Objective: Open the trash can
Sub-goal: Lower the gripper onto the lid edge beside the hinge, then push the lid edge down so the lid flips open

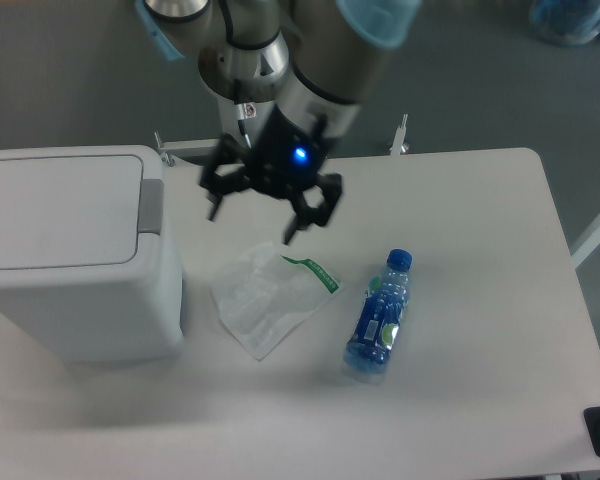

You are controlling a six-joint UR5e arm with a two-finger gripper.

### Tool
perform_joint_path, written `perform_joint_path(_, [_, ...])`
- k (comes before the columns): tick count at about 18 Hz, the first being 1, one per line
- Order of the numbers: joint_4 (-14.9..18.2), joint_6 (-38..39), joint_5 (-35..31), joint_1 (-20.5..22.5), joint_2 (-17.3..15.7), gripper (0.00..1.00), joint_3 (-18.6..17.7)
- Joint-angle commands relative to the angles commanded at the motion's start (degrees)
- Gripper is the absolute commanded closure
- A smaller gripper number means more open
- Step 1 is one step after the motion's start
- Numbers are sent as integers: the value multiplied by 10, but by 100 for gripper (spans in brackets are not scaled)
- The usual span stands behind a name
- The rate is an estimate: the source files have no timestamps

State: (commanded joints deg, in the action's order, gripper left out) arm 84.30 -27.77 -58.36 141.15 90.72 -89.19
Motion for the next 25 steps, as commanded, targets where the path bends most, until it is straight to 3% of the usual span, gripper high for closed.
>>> perform_joint_path(2, [-46, 9, 3, -11, -14, 0, -29])
perform_joint_path(10, [-55, 18, 1, -24, -6, 0, -52])
perform_joint_path(15, [-91, 38, -4, -34, 13, 0, -54])
perform_joint_path(25, [-98, 36, -11, -35, 14, 0, -75])
